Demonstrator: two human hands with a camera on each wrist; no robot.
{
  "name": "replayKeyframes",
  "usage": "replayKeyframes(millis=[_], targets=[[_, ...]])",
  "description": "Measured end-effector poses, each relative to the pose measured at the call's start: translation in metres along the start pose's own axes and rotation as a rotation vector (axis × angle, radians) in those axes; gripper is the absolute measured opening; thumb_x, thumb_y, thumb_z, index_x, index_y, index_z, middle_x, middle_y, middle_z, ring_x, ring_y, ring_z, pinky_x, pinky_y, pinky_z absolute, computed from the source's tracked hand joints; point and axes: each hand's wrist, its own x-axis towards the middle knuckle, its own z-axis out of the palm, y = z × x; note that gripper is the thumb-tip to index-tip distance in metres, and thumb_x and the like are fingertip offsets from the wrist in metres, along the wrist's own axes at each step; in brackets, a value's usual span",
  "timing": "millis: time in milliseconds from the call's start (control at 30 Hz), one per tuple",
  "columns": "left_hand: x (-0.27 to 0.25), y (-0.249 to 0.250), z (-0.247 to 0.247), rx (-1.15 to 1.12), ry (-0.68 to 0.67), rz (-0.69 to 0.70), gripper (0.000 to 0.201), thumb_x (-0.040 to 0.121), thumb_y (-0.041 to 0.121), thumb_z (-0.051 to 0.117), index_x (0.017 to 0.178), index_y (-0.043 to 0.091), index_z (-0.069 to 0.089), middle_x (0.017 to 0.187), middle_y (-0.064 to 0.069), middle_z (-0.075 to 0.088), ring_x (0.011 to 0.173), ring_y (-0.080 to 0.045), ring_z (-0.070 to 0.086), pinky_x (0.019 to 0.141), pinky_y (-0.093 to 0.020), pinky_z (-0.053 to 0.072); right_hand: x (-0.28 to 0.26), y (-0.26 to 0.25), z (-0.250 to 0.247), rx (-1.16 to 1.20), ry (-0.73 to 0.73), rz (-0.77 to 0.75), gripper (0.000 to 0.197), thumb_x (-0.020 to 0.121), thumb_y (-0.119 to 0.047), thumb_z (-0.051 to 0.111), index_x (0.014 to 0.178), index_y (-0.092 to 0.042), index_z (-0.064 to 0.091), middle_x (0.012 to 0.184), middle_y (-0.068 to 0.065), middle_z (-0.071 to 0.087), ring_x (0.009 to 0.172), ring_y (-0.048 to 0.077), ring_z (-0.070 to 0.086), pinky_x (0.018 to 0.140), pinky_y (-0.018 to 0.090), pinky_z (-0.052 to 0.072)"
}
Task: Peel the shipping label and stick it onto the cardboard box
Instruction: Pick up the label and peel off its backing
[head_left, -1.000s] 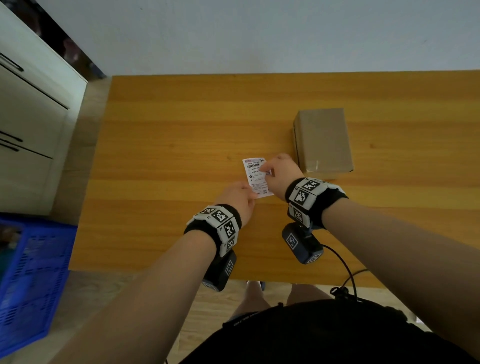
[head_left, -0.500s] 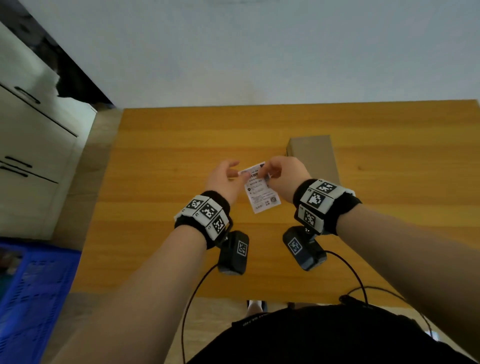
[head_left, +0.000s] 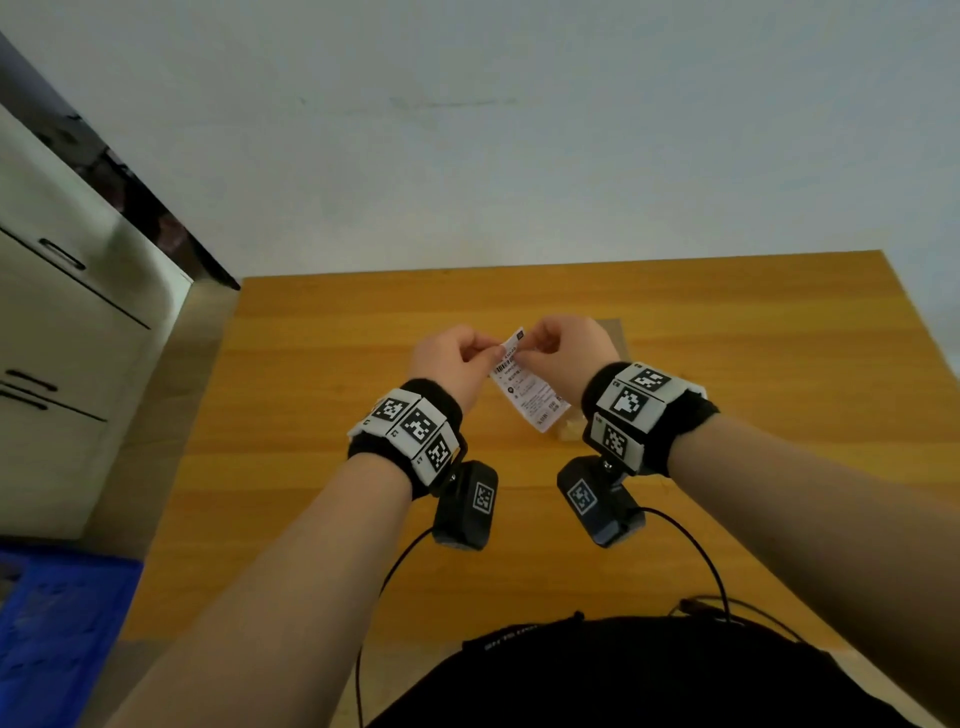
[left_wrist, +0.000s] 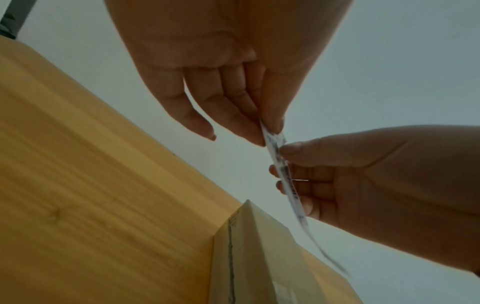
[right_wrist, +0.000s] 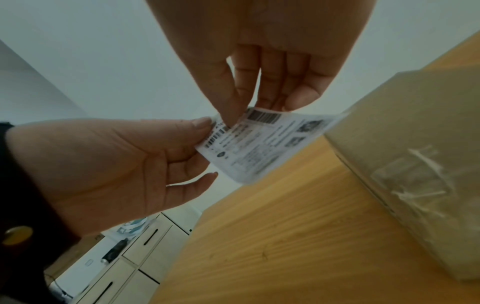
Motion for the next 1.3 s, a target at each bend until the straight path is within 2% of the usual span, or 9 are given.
replayKeyframes(millis=[167,333,500,667,733,833,1033,1133,1300], targets=[[-0.002,0.004,0.004,-0.028,0.010,0.000,0.020,0.090,0.021,0.058,0.105,0.011,0.066,0.092,0.003,0.062,0.086,-0.012,0.058,0.069,-0.017,0.044,0.000,0.000,-0.003,0.005,0.054,0.009,0.018,0.087,-0.026,0.062,0.096,-0.012,0.068,0.090,-0.001,0.062,0.078,0.013,0.058,0.057,0.018,0.048],[-0.005,0.006,0.006,-0.105,0.005,0.006,0.020,0.092,0.018,0.054,0.107,0.008,0.062,0.106,-0.006,0.068,0.097,-0.018,0.063,0.085,-0.028,0.051,-0.001,0.001,-0.002,0.063,0.021,0.006,0.022,0.090,-0.027,0.057,0.100,-0.010,0.066,0.094,0.003,0.067,0.081,0.015,0.061,0.072,0.031,0.055],[-0.008,0.009,0.008,-0.171,-0.030,0.026,0.025,0.093,0.013,0.053,0.116,0.009,0.064,0.114,-0.006,0.068,0.096,-0.010,0.060,0.082,-0.020,0.046,0.001,0.004,-0.001,0.203,-0.007,0.052,0.022,0.092,-0.024,0.054,0.097,-0.007,0.067,0.096,0.009,0.073,0.077,0.015,0.064,0.078,0.034,0.056],[-0.008,0.009,0.010,-0.185,-0.042,0.030,0.027,0.092,0.012,0.053,0.116,0.010,0.066,0.115,-0.008,0.069,0.098,-0.011,0.061,0.083,-0.019,0.045,0.002,0.006,-0.001,0.380,-0.046,0.104,0.027,0.097,-0.020,0.045,0.091,-0.003,0.065,0.080,0.005,0.068,0.061,0.010,0.059,0.060,0.022,0.050],[-0.007,0.009,0.011,-0.180,-0.040,0.035,0.026,0.092,0.013,0.055,0.115,0.011,0.066,0.112,-0.005,0.069,0.094,-0.008,0.058,0.077,-0.013,0.045,0.002,0.006,-0.002,0.426,-0.056,0.115,0.029,0.098,-0.021,0.042,0.084,-0.007,0.064,0.071,0.001,0.065,0.059,0.010,0.058,0.057,0.020,0.048],[-0.005,0.008,0.012,-0.181,-0.047,0.032,0.025,0.091,0.015,0.056,0.114,0.011,0.067,0.101,0.003,0.066,0.091,-0.007,0.057,0.067,-0.006,0.042,0.003,0.008,-0.003,0.448,-0.064,0.126,0.030,0.099,-0.020,0.040,0.092,-0.003,0.064,0.069,0.000,0.063,0.058,0.010,0.057,0.054,0.019,0.047],[0.003,0.008,0.018,-0.169,-0.053,0.035,0.021,0.089,0.020,0.059,0.105,0.010,0.068,0.087,0.008,0.063,0.078,-0.003,0.056,0.065,-0.007,0.042,0.007,0.011,-0.004,0.425,-0.066,0.114,0.034,0.099,-0.019,0.041,0.069,-0.014,0.058,0.067,0.000,0.061,0.057,0.010,0.056,0.055,0.020,0.046],[0.008,0.008,0.019,-0.146,-0.049,0.034,0.020,0.090,0.025,0.058,0.099,0.011,0.068,0.076,0.015,0.058,0.073,-0.003,0.055,0.063,-0.008,0.041,0.009,0.012,-0.004,0.405,-0.070,0.099,0.031,0.098,-0.020,0.042,0.072,-0.012,0.058,0.068,-0.001,0.061,0.058,0.010,0.056,0.055,0.019,0.046],[0.017,0.006,0.018,-0.133,-0.047,0.040,0.014,0.090,0.029,0.056,0.086,0.018,0.062,0.070,0.013,0.055,0.065,0.001,0.050,0.059,-0.013,0.040,0.013,0.010,-0.006,0.399,-0.111,0.088,0.031,0.098,-0.022,0.042,0.071,-0.017,0.056,0.070,-0.002,0.062,0.059,0.009,0.057,0.056,0.019,0.046]])
